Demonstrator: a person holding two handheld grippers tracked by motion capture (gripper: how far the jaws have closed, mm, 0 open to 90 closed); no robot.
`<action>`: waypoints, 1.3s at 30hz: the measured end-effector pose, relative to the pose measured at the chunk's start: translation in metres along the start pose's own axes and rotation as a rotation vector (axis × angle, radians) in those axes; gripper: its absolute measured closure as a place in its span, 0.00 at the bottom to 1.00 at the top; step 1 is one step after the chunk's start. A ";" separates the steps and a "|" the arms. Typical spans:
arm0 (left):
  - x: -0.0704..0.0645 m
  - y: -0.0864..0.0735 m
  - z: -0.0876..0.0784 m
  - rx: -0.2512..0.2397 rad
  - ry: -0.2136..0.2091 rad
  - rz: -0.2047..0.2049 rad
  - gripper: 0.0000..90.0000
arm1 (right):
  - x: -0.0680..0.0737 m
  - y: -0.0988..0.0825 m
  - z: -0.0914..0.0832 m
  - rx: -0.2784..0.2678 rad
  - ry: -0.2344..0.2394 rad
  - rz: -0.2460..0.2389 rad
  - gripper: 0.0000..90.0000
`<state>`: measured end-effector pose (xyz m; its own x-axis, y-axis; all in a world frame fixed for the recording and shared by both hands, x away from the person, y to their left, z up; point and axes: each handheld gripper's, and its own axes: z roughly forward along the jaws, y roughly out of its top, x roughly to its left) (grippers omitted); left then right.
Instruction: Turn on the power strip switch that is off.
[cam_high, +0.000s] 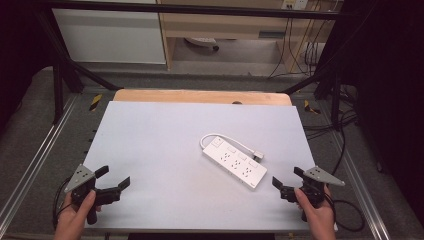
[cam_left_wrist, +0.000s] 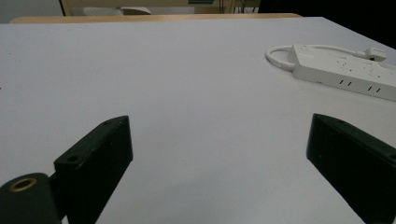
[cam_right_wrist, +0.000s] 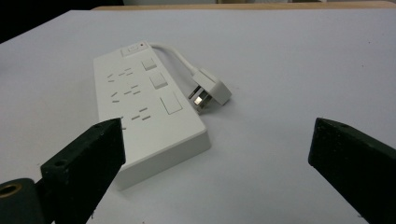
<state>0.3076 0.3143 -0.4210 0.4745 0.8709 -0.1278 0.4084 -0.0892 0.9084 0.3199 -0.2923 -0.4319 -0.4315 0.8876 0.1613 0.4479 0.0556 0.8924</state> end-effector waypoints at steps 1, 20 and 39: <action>0.000 0.000 0.000 0.000 0.000 0.000 0.08 | 0.000 0.000 -0.001 -0.001 0.002 0.000 0.04; 0.000 -0.001 0.002 0.020 0.004 0.006 0.07 | 0.005 0.011 -0.005 -0.049 0.025 0.014 0.02; 0.000 -0.002 0.003 0.024 0.006 0.004 0.07 | 0.013 0.050 -0.008 -0.066 0.065 -0.042 0.02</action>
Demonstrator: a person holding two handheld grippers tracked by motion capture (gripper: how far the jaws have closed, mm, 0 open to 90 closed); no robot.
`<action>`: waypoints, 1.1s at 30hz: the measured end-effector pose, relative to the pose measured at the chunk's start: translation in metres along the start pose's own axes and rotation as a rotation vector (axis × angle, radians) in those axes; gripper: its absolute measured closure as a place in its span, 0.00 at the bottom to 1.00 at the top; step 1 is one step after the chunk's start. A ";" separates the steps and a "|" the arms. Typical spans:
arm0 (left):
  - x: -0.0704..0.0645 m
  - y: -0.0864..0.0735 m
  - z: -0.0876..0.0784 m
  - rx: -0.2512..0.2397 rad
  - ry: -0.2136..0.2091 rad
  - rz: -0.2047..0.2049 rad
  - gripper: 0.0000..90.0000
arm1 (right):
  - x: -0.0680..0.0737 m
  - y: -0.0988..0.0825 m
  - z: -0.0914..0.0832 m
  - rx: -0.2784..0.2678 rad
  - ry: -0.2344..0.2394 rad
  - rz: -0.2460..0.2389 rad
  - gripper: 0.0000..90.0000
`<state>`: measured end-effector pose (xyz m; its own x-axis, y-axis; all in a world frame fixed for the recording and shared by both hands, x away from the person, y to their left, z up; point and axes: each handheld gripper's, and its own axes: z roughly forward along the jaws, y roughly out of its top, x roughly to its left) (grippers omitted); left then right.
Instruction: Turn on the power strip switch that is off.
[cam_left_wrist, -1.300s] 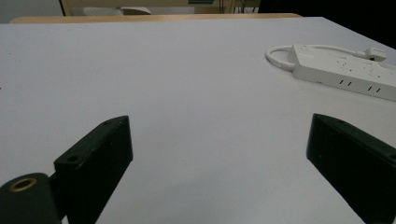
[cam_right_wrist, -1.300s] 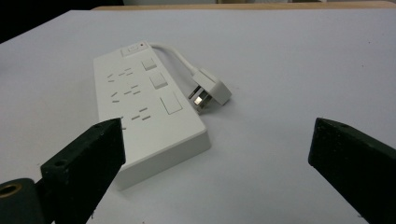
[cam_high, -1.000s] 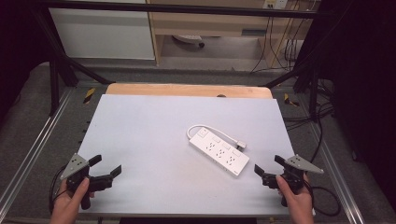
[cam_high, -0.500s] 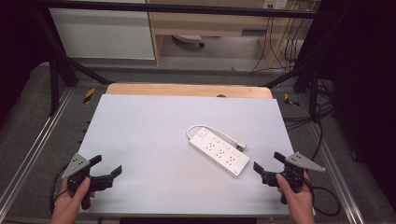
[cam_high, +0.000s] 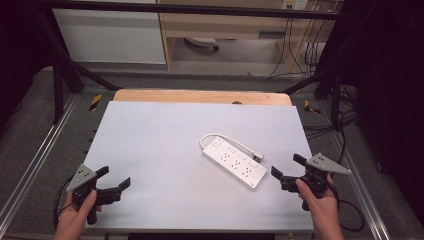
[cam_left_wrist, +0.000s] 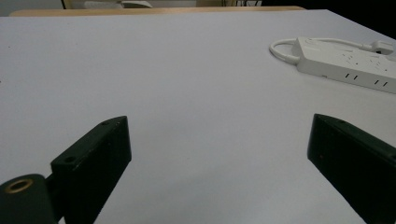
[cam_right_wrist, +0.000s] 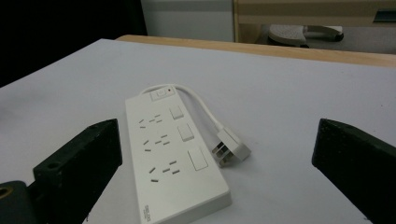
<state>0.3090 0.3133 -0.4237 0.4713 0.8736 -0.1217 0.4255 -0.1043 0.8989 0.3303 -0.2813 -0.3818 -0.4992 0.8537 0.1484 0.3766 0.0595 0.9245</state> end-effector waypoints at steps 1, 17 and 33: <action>0.000 0.000 0.000 0.002 0.000 0.001 0.07 | 0.000 0.002 0.001 0.002 0.002 -0.002 0.02; 0.001 0.000 0.000 -0.001 0.004 0.003 0.07 | -0.001 0.025 0.017 0.006 0.029 -0.022 0.02; 0.001 0.000 -0.001 0.000 0.007 0.001 0.07 | 0.000 0.029 0.031 0.031 0.032 -0.024 0.02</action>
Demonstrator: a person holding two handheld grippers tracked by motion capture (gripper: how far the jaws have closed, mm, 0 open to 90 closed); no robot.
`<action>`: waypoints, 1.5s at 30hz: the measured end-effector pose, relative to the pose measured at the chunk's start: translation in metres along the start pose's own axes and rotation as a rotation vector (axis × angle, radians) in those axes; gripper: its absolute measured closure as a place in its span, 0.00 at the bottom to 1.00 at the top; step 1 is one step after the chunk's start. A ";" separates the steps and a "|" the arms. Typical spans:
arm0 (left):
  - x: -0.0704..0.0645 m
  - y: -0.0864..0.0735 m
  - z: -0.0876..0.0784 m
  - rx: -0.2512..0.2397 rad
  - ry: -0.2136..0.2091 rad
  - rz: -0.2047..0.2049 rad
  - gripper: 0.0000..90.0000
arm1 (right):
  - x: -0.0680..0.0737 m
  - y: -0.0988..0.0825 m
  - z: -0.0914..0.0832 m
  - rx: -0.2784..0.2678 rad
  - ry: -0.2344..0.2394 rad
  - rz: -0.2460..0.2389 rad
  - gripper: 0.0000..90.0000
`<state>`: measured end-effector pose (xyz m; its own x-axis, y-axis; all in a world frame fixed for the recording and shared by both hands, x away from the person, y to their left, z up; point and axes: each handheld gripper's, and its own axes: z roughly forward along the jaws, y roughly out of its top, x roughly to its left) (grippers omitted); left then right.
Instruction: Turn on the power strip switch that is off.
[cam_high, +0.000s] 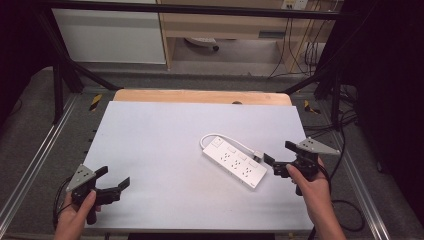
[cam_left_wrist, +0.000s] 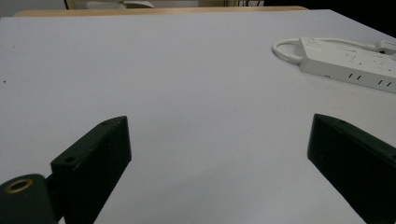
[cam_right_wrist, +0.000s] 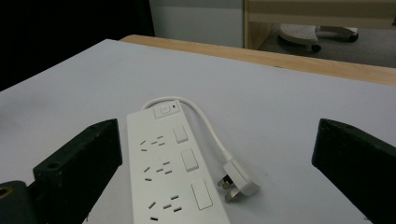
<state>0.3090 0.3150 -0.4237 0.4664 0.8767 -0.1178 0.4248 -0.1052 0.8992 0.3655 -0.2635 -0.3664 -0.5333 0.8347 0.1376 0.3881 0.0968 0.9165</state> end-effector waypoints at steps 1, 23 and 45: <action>0.000 0.000 0.000 0.000 0.000 0.000 0.07 | 0.000 0.000 0.001 0.000 0.000 0.004 0.02; 0.000 0.000 0.000 0.002 0.000 0.001 0.07 | 0.003 0.004 0.028 -0.026 0.001 0.037 0.24; 0.000 0.000 0.000 0.002 0.002 0.009 0.07 | 0.013 -0.001 0.058 0.040 -0.022 -0.005 0.56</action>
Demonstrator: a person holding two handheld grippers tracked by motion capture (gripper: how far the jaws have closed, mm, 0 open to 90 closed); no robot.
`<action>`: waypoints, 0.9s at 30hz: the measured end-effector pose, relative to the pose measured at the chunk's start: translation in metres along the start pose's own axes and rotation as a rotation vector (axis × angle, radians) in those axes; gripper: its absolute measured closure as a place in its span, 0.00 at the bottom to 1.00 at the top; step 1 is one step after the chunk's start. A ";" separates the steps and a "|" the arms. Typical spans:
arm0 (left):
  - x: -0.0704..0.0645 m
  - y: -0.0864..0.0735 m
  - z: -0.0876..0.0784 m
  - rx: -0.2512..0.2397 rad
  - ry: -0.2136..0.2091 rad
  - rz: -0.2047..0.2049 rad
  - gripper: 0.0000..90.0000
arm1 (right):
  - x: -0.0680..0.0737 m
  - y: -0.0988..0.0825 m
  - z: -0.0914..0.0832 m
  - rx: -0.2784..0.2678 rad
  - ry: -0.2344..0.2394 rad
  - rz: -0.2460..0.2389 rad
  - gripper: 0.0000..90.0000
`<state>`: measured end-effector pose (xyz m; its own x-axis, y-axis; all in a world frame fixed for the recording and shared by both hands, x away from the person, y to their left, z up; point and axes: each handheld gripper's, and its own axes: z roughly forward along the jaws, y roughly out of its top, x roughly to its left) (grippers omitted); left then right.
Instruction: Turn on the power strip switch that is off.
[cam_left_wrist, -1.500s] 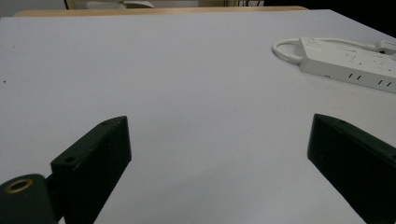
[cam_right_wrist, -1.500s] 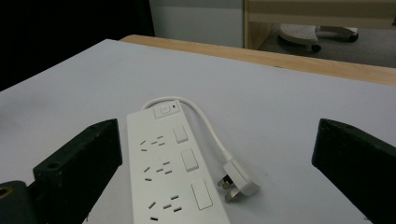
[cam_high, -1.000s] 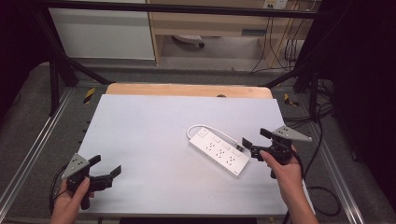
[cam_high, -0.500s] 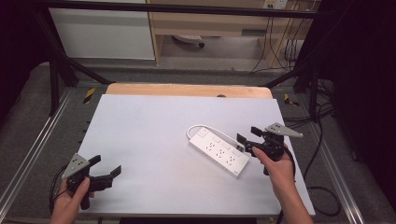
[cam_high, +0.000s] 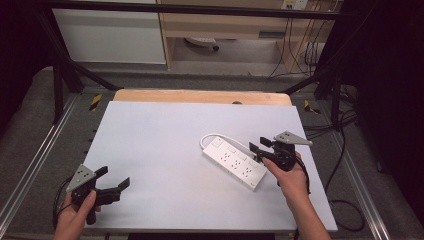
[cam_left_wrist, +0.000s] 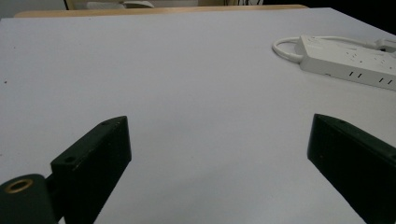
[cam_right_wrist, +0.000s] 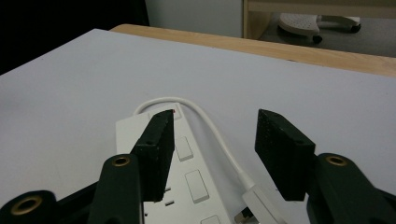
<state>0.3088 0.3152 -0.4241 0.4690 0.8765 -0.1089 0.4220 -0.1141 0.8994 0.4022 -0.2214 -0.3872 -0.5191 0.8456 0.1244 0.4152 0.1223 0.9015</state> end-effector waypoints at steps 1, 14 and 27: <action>0.000 0.000 0.000 0.000 0.000 0.000 0.07 | 0.000 -0.001 0.001 0.005 0.003 -0.005 0.58; 0.000 0.000 0.000 0.001 0.002 0.003 0.07 | 0.004 -0.007 0.011 0.029 0.005 -0.043 0.72; 0.000 0.000 0.000 0.000 0.003 0.004 0.07 | 0.002 -0.019 0.016 0.053 -0.006 -0.060 0.83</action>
<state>0.3085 0.3153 -0.4240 0.4684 0.8774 -0.1040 0.4197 -0.1174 0.9000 0.4056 -0.2136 -0.4108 -0.5395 0.8392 0.0684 0.4230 0.1998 0.8838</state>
